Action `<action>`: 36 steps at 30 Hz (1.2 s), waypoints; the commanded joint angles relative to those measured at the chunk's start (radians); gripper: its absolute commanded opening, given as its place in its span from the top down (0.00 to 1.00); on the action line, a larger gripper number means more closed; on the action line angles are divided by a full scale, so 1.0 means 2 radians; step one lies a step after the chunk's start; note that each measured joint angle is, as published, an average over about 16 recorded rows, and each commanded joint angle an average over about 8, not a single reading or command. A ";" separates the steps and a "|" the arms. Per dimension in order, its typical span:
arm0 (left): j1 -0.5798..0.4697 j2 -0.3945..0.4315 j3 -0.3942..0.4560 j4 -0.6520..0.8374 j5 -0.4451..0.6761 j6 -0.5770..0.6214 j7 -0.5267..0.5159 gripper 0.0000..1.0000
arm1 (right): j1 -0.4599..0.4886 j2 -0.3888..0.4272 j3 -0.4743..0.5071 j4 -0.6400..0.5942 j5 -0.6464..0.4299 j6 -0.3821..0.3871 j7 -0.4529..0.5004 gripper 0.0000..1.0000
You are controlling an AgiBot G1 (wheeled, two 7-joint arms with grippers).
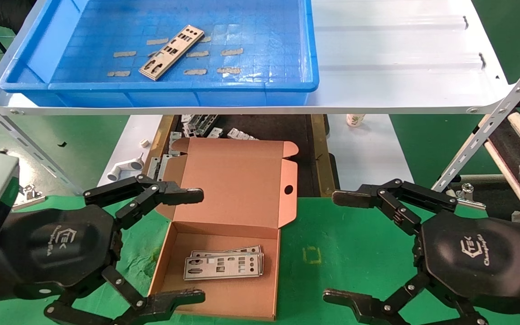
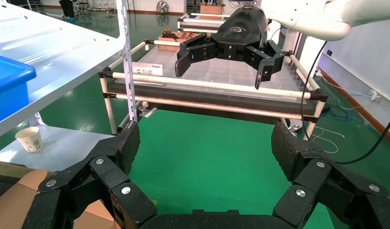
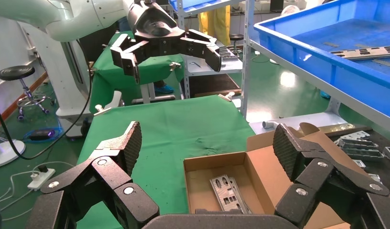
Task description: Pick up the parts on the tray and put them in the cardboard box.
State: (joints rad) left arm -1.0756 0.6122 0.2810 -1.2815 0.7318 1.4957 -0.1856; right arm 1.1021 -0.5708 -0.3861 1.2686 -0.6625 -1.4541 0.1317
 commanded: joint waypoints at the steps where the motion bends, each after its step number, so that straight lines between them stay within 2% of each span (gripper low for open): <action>1: 0.000 0.000 0.000 0.000 0.000 0.000 0.000 0.00 | 0.000 0.000 0.000 0.000 0.000 0.000 0.000 0.00; 36: 0.000 0.000 0.000 0.000 0.000 0.000 0.000 0.00 | 0.000 0.000 0.000 0.000 0.000 0.000 0.000 0.00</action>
State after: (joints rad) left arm -1.0761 0.6123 0.2813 -1.2811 0.7318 1.4957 -0.1855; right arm 1.1021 -0.5708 -0.3861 1.2686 -0.6627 -1.4541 0.1317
